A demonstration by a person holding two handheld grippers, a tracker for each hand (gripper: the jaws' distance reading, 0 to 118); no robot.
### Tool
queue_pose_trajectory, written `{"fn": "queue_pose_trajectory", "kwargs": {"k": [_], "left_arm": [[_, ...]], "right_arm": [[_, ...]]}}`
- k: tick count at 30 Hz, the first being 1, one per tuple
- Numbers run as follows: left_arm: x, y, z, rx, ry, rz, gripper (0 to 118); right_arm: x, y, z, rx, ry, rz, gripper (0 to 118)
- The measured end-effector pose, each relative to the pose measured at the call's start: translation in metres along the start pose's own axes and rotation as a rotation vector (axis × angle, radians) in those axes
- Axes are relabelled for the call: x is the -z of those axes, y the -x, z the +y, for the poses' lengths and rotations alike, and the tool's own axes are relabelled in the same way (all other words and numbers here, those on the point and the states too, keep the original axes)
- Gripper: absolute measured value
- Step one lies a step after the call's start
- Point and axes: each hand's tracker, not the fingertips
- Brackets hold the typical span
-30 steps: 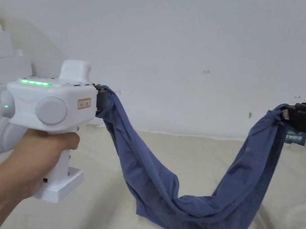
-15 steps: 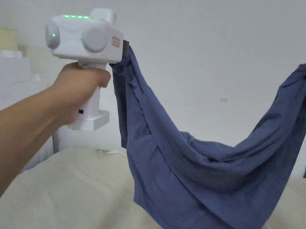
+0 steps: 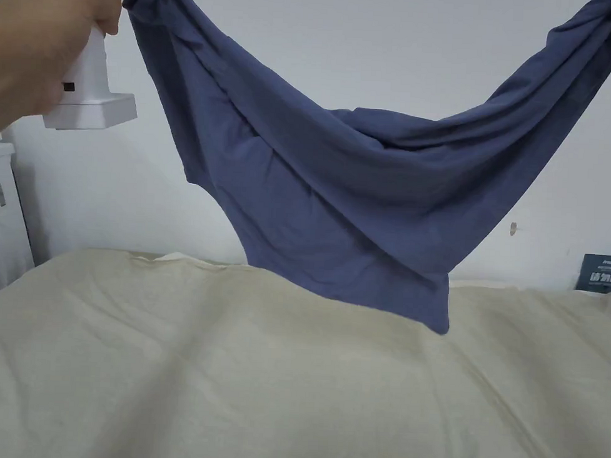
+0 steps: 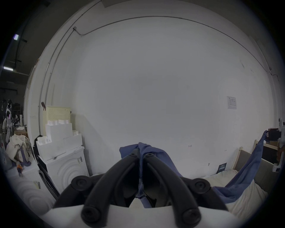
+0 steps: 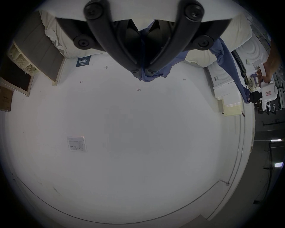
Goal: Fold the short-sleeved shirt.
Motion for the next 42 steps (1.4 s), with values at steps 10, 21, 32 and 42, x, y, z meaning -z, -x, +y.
{"fn": "queue_pose_trajectory", "kwargs": {"k": [10, 21, 32, 42], "left_arm": [[0.006, -0.006, -0.161, -0.083, 0.111, -0.046, 3], [-0.108, 0.015, -0.333, -0.124, 0.248, -0.096, 3], [-0.302, 0.072, -0.422, -0.137, 0.368, -0.099, 3], [-0.4, 0.106, -0.452, -0.071, 0.513, -0.112, 3]], "right_arm": [[0.027, -0.031, -0.135, 0.073, 0.1, -0.049, 3], [-0.058, -0.047, -0.309, 0.167, 0.246, -0.015, 3], [-0.243, -0.03, -0.42, 0.276, 0.368, -0.021, 3], [-0.343, -0.016, -0.471, 0.263, 0.523, 0.002, 4]]}}
